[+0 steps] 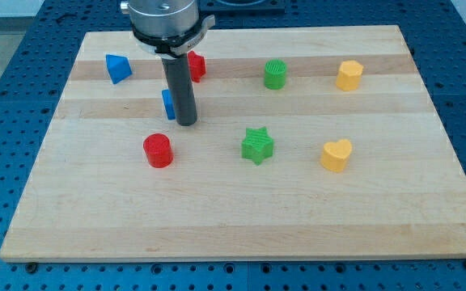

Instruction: Point at the red circle

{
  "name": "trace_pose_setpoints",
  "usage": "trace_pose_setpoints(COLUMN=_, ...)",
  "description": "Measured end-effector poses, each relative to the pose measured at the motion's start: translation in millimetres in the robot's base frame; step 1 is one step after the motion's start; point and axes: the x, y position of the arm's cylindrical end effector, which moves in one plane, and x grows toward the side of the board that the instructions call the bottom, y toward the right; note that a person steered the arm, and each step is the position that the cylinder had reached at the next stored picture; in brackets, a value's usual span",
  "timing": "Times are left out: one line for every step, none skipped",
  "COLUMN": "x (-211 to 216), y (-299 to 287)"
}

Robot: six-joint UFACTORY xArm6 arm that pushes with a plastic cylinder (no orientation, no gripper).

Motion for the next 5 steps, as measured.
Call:
trace_pose_setpoints(x=-4, y=44)
trace_pose_setpoints(x=53, y=6)
trace_pose_setpoints(x=63, y=-1)
trace_pose_setpoints(x=93, y=-5)
trace_pose_setpoints(x=106, y=-7)
